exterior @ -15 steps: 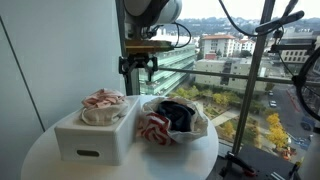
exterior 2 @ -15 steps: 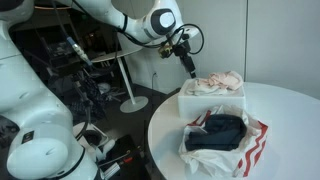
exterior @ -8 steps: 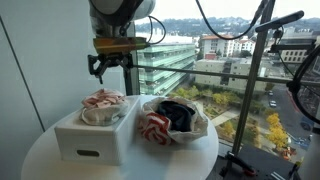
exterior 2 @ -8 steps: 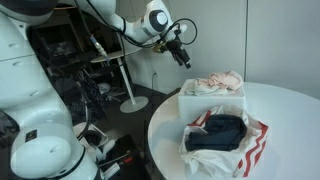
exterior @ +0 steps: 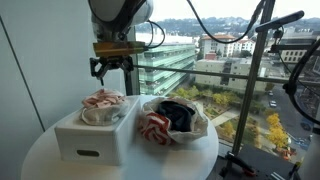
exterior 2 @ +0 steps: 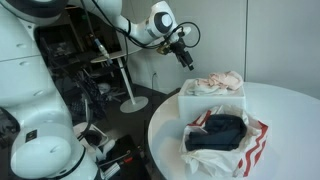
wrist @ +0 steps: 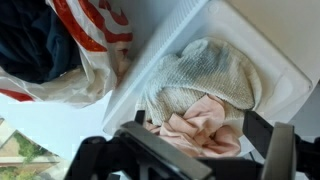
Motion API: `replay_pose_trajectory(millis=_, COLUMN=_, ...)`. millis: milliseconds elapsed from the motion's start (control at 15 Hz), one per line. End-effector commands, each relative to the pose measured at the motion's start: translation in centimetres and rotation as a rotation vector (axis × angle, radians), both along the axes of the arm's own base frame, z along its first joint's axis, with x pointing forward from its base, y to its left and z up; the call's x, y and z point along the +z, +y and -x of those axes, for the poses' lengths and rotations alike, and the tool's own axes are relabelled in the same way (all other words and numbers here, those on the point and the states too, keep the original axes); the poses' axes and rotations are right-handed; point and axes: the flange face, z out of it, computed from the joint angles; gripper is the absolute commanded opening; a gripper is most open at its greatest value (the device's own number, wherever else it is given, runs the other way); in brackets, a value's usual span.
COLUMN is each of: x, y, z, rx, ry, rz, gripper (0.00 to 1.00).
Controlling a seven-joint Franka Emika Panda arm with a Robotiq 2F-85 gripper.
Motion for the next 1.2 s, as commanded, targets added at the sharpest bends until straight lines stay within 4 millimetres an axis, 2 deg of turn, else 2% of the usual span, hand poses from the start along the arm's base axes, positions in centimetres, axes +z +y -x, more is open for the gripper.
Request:
replay_pose_trajectory(millis=0, x=-0.1, y=-0.6, z=-5.8, rx=-0.063, ry=-0.024, rz=-0.006, gripper=1.0)
replay_pose_trajectory(millis=200, x=-1.4, y=-1.6, z=-9.8, rx=-0.086, ry=-0.007, rz=-0.006, gripper=1.0)
replay_pose_trajectory(millis=400, x=-3.7, y=-2.7, z=-13.5, rx=-0.095, ry=0.005, rz=-0.007, gripper=1.0)
replay_pose_trajectory(millis=600, x=-6.0, y=-2.7, z=-16.5, rx=-0.094, ry=-0.002, rz=-0.012, gripper=1.0)
replay_pose_trajectory(millis=800, x=-8.6, y=-3.2, z=-18.5, rx=-0.116, ry=0.012, rz=-0.031, gripper=1.0)
replay_pose_trajectory(millis=1067, x=-11.1, y=-3.6, z=-20.1, rx=-0.122, ry=0.023, rz=-0.034, gripper=1.0)
replay_pose_trajectory(millis=1133, x=-11.5, y=-3.7, z=-20.3, rx=-0.117, ry=0.027, rz=-0.029, gripper=0.75)
